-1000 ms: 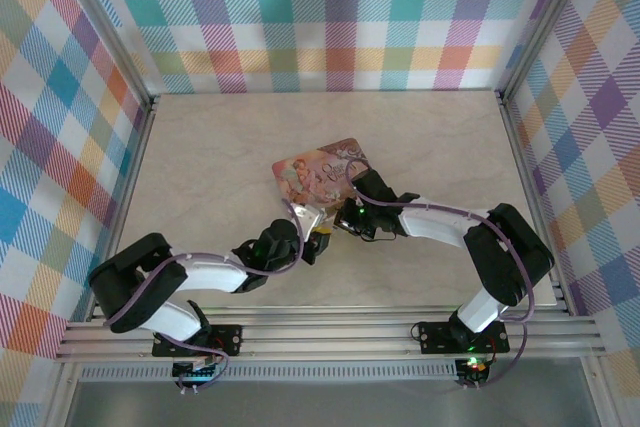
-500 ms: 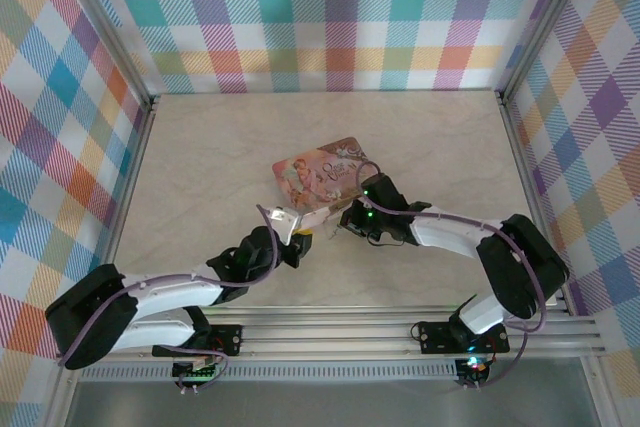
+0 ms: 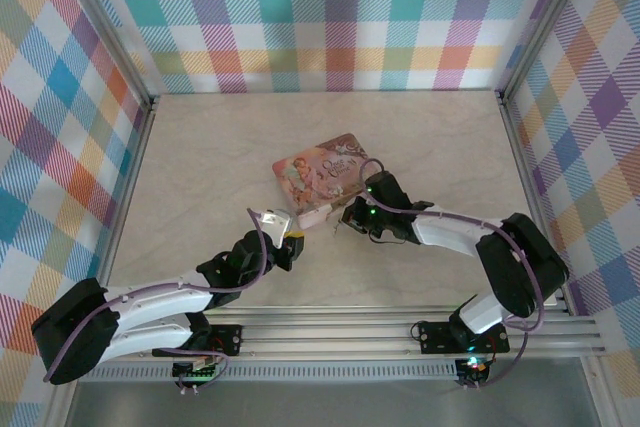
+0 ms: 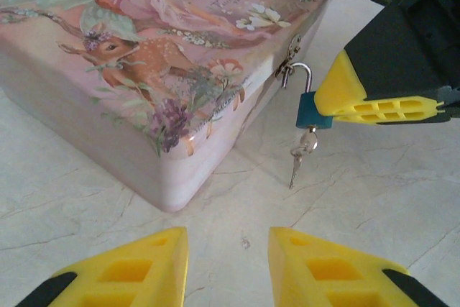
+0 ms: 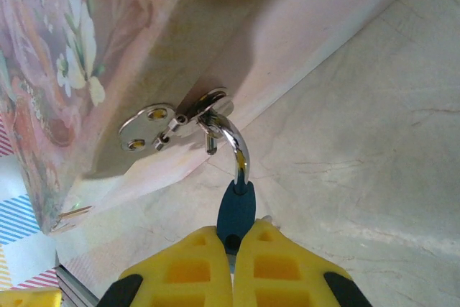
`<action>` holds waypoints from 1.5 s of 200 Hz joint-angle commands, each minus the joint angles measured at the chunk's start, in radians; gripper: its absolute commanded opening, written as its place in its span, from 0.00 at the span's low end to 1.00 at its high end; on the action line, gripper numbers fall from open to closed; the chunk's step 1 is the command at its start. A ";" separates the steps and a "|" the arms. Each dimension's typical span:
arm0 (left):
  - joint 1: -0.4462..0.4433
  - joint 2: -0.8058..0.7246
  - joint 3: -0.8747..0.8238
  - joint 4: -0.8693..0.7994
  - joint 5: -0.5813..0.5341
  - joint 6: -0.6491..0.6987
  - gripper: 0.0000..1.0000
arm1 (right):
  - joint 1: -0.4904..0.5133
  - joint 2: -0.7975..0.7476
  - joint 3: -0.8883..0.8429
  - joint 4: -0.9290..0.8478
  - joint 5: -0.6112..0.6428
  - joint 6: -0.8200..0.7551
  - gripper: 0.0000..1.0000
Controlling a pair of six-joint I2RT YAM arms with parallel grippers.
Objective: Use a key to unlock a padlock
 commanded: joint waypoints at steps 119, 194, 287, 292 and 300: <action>0.012 -0.016 -0.008 -0.040 -0.029 -0.009 0.35 | -0.063 0.045 -0.050 0.320 -0.144 0.145 0.00; 0.012 -0.067 -0.018 -0.082 -0.042 -0.015 0.35 | -0.114 0.096 -0.083 0.340 -0.204 0.169 0.00; 0.011 -0.079 -0.011 -0.098 -0.043 -0.015 0.35 | -0.166 0.101 -0.062 0.313 -0.260 0.140 0.00; 0.012 -0.079 -0.011 -0.099 -0.043 -0.015 0.35 | -0.166 0.099 -0.059 0.306 -0.261 0.136 0.00; 0.012 -0.082 -0.011 -0.101 -0.042 -0.015 0.35 | -0.168 0.095 -0.054 0.294 -0.261 0.129 0.00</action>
